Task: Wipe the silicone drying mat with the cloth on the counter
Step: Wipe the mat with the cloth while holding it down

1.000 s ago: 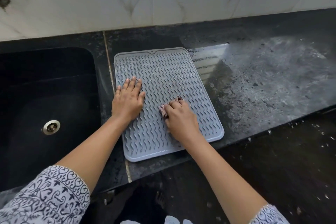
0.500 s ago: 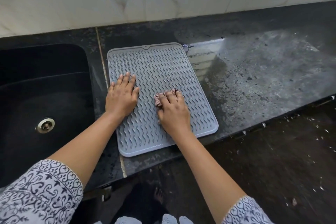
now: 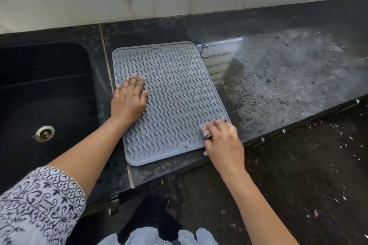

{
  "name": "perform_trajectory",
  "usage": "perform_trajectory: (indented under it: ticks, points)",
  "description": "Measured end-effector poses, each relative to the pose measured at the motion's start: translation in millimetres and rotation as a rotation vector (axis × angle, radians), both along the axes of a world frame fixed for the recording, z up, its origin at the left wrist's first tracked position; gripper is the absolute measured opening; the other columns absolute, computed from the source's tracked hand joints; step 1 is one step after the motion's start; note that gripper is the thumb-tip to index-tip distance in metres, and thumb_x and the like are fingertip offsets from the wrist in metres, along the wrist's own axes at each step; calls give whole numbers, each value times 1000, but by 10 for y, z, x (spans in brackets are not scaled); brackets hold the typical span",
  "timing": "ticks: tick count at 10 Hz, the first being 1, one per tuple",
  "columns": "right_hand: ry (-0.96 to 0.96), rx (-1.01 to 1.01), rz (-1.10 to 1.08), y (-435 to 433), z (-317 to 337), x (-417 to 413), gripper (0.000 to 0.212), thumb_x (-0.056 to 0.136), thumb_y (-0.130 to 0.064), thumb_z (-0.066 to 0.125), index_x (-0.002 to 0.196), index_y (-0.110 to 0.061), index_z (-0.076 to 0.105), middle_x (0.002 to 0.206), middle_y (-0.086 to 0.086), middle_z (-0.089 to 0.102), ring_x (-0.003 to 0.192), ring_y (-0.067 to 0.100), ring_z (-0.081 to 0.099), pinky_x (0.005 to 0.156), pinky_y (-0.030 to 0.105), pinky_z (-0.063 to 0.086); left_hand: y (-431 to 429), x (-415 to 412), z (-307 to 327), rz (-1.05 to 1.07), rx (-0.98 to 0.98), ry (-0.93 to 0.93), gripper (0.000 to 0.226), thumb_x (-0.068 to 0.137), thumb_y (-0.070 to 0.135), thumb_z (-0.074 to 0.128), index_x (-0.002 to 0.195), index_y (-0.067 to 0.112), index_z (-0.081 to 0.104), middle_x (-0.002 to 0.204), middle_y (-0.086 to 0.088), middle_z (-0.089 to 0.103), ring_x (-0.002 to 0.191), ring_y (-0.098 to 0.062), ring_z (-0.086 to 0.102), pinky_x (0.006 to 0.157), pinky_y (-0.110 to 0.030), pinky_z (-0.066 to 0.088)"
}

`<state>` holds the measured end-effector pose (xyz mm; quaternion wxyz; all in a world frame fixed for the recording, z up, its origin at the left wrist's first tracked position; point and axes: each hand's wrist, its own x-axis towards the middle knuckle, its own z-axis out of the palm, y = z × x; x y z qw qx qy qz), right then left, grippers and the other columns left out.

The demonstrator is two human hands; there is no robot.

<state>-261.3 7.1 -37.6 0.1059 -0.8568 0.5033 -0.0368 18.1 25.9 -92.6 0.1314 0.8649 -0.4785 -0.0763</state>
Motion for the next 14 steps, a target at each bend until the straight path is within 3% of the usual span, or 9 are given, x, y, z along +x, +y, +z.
perform_trajectory:
  ticks: [1,3,6,7,8,10,11,13,14]
  points:
    - [46,-36,42,22,-99,-10,42,75,-20,73,116,-11,63,119,9,63,115,37,52,79,45,56,-7,4,0,3,6,-2,54,101,40,25,152,23,17,160,2,9,147,-16,4,118,-39,0]
    - [-54,-51,209,355,-120,202,37,85,-23,62,120,-12,59,121,8,61,119,34,50,95,46,48,-3,7,-7,1,9,-2,55,101,40,25,152,23,17,160,2,9,147,-16,4,118,-39,0]
    - [-61,15,294,442,-43,258,39,85,-24,54,123,-15,57,124,4,59,121,30,48,96,41,46,-9,-3,-7,-4,11,-6,54,101,40,25,152,22,17,160,1,9,147,-17,4,119,-40,1]
    - [77,-26,345,629,-150,337,39,87,-22,53,124,-11,56,126,10,58,122,39,48,94,53,46,-9,2,-13,-5,17,-11,54,101,40,25,152,23,17,160,1,10,148,-17,4,119,-40,1]
    - [123,-19,308,595,-49,443,39,88,-18,55,125,-7,55,126,13,57,123,42,46,91,54,47,-9,5,-10,-2,13,-9,54,101,40,25,152,23,17,160,1,10,148,-17,4,118,-40,1]
    - [50,-27,495,768,-114,492,39,87,-21,57,124,-11,55,127,11,57,124,38,46,96,52,44,-13,6,-6,4,13,-9,55,101,41,26,152,24,18,160,1,10,147,-16,5,118,-40,1]
    - [-86,56,476,641,3,445,38,91,-22,52,127,-11,55,133,10,53,129,34,39,107,46,35,-10,9,-9,7,17,-7,55,101,41,25,152,24,17,160,2,9,147,-16,4,118,-39,1]
    - [183,-9,295,293,-150,-42,47,93,-28,34,138,-17,42,141,4,45,135,29,33,111,43,27,-11,4,-11,4,12,-3,55,101,41,26,152,23,18,160,2,10,147,-16,4,118,-40,1]
    - [153,110,263,108,103,59,28,90,-28,52,115,-19,60,117,-1,61,116,26,52,89,37,47,-7,-1,-1,9,5,-5,54,101,40,26,152,23,18,160,1,11,147,-16,4,118,-40,1]
